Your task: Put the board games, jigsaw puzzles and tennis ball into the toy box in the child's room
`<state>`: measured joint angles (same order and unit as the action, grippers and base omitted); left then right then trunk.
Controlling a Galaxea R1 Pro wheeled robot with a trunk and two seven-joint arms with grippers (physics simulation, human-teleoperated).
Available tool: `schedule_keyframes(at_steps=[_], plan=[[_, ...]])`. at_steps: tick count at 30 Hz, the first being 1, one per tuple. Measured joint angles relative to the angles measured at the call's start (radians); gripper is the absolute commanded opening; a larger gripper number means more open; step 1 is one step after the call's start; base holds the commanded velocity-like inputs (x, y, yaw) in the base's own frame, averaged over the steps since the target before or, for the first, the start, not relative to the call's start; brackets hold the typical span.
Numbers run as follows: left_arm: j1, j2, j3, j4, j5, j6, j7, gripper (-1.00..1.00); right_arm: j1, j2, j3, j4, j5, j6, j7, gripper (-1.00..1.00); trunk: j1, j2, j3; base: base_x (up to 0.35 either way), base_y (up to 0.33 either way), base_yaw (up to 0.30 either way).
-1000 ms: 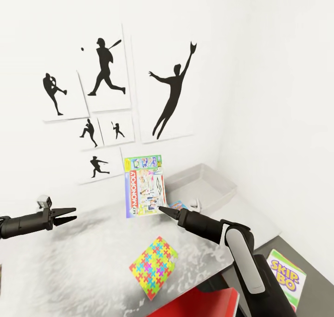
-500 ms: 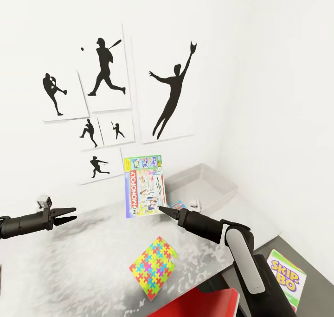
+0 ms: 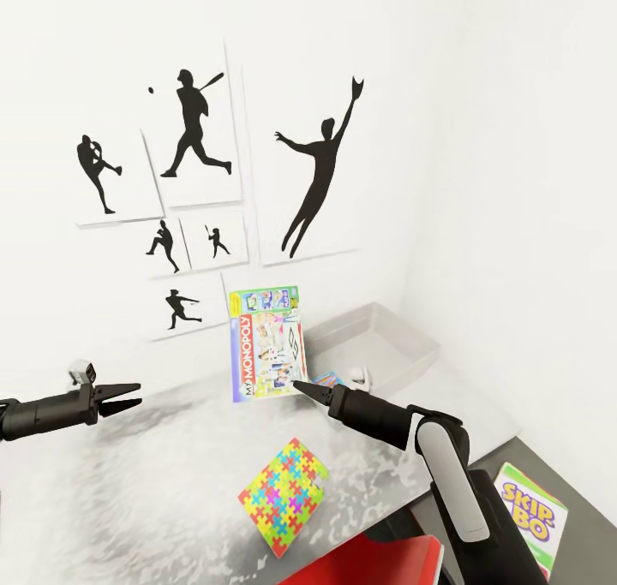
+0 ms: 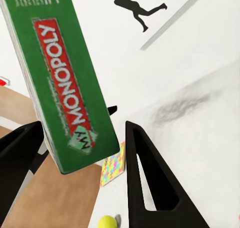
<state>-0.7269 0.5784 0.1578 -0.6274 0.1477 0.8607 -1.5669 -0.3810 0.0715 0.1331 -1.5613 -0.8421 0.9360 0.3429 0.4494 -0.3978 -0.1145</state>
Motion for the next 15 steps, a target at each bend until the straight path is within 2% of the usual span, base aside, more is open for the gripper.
schedule_keyframes(at_steps=[9,15], plan=[[0.000,0.000,-0.001,0.000,0.000,0.000,0.000,1.00,0.000,0.000,0.000,0.000,0.000,0.000,0.000,-1.00,0.000,0.000,0.000,0.001,-0.001,0.000],[0.000,0.000,0.000,0.000,0.001,0.000,0.000,1.00,0.000,0.000,0.000,0.000,0.000,0.000,0.000,-1.00,0.000,0.000,0.000,0.000,-0.076,0.000]])
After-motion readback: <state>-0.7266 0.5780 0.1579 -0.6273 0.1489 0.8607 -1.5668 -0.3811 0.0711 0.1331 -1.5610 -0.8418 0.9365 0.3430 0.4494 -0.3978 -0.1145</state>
